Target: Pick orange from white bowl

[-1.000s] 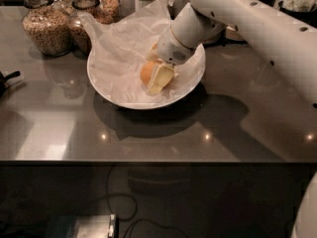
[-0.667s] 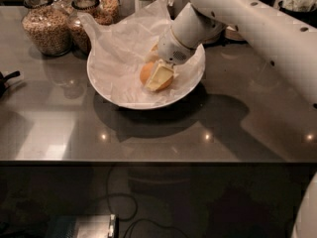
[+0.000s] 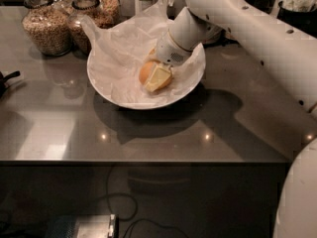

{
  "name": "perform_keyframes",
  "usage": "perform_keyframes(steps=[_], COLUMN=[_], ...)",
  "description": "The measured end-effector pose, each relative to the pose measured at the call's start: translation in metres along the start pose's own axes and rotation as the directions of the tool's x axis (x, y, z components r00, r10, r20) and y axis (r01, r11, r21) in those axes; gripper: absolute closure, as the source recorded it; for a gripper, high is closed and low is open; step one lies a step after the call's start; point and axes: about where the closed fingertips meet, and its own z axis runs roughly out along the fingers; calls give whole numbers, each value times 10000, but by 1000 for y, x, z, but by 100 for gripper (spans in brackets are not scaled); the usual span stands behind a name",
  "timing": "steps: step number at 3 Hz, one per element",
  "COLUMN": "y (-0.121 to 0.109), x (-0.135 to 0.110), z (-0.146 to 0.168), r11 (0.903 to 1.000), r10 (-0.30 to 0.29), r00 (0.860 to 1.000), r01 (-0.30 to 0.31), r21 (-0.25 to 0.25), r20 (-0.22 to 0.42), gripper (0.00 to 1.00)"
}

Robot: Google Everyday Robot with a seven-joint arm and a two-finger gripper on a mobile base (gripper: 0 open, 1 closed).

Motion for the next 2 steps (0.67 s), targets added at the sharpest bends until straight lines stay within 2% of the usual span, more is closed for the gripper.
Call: perform_keyframes(steps=[2], y=[-1], x=[4], z=[0], r11=[9998], r10=[173], r00=[9998], r01=[-174], r21=[-110], r20=[-55], gripper=[100])
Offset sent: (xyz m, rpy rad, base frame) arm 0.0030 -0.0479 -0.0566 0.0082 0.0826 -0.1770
